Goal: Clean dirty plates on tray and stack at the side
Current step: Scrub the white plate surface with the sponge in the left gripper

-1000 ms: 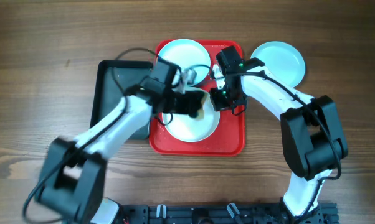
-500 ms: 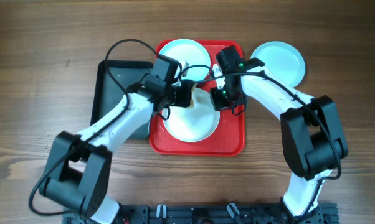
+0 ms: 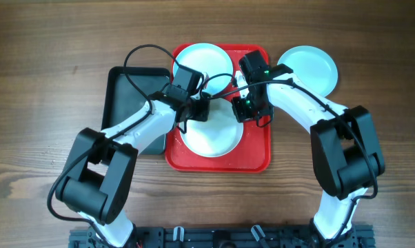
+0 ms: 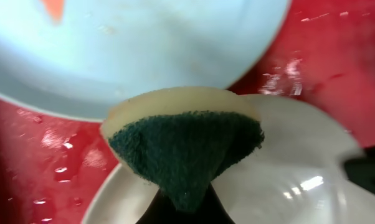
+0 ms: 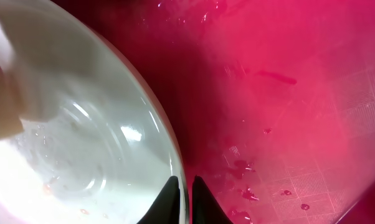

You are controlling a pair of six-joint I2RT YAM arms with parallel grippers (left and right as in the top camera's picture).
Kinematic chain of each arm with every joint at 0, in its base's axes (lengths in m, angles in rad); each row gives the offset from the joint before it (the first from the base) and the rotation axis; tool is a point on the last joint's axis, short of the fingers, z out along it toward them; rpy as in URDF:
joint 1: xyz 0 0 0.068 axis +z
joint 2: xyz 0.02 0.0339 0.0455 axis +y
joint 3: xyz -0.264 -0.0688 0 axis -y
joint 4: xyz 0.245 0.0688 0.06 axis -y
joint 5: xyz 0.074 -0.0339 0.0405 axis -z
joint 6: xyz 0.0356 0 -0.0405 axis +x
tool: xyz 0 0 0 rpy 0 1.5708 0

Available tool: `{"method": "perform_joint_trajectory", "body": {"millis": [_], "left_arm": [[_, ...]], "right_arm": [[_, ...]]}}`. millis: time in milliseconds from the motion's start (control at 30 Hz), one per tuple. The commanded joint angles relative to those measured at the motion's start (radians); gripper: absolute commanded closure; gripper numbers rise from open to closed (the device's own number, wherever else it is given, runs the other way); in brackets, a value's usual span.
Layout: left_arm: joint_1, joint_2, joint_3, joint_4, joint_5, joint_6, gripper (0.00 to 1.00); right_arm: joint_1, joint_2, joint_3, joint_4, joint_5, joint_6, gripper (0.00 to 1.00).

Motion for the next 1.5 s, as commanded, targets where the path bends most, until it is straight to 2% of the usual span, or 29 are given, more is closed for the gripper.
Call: {"method": "perform_joint_trajectory", "body": {"millis": [0,267,600,833,900,1467], "left_arm": [[-0.005,0.009,-0.006,0.0,-0.053,0.017,0.96],[-0.006,-0.001,-0.005,-0.016,-0.126,0.012,0.96],[-0.043,-0.187,-0.005,0.025,-0.124,0.004,0.96],[-0.042,-0.287,-0.005,-0.042,-0.124,-0.037,0.96],[-0.042,-0.28,-0.006,-0.047,-0.124,-0.079,0.96],[-0.071,-0.005,-0.01,0.085,-0.159,-0.07,0.96]], "right_arm": [[0.004,0.013,-0.003,0.004,0.009,-0.017,0.91],[0.004,0.013,-0.003,0.004,0.009,-0.017,0.91],[0.004,0.013,-0.003,0.003,0.009,-0.017,0.9],[0.004,0.013,-0.003,0.004,0.009,-0.016,0.9],[0.004,0.013,-0.003,0.004,0.009,-0.016,0.9],[0.004,0.013,-0.003,0.004,0.009,-0.017,0.89]]}}
